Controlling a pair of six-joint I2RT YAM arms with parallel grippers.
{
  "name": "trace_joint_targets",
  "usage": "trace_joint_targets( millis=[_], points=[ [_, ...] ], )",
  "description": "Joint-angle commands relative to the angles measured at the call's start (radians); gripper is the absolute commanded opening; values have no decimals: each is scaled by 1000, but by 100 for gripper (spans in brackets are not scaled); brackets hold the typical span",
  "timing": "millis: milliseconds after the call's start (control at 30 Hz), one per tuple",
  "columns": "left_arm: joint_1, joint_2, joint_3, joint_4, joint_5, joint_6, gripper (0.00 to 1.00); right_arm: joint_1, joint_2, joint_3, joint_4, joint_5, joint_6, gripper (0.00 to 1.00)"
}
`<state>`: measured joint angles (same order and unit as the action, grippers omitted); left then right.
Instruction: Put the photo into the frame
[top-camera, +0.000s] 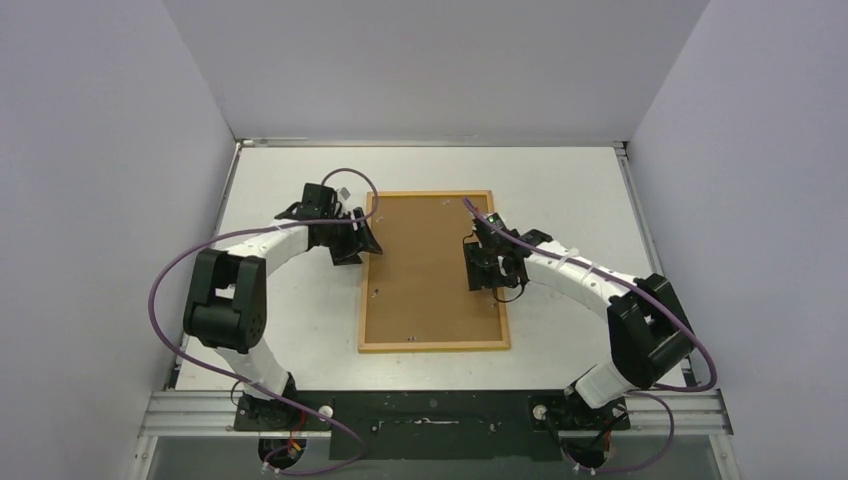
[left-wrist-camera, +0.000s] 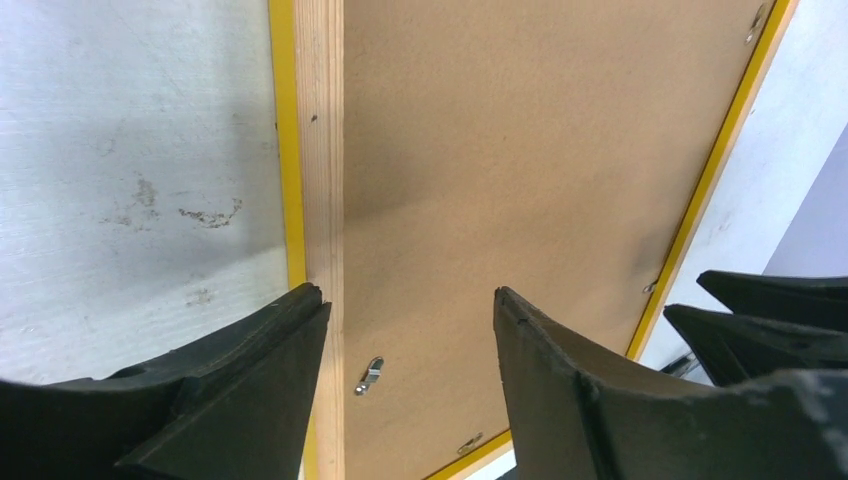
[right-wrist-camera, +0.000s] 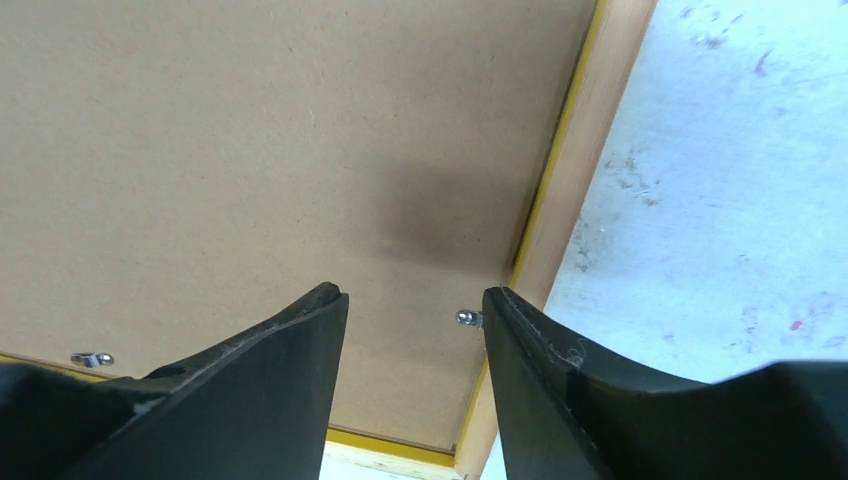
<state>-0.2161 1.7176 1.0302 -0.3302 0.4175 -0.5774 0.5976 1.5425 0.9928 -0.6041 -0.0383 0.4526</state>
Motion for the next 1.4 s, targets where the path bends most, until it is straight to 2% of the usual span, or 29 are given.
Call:
trace_joint_targets(
  millis=[0,100,167,367,600,833,1067,1367],
  points=[
    [9,-86,127,-137,-67,85,64,11,-89,38,-19,119,8,55],
    [9,-113,145,-221,-121,119,67,7,-102,35,-54,238,40,58],
    [8,-136,121,-256,-143,123,69,-2,-100,35,-66,262,51,59],
    [8,-188,8,-245,-138,116,72,-33,-42,74,-10,218,99,61],
    [10,-141,-12,-131,-99,60,72,-108,171,279,117,153,148,60],
    [8,-16,44,-63,-76,50,67,-135,348,454,148,123,117,55],
    [5,35,67,-108,-149,60,60,-149,445,493,177,51,80,51],
    [-5,42,51,-144,-142,49,57,-151,513,542,155,81,47,48]
  ],
)
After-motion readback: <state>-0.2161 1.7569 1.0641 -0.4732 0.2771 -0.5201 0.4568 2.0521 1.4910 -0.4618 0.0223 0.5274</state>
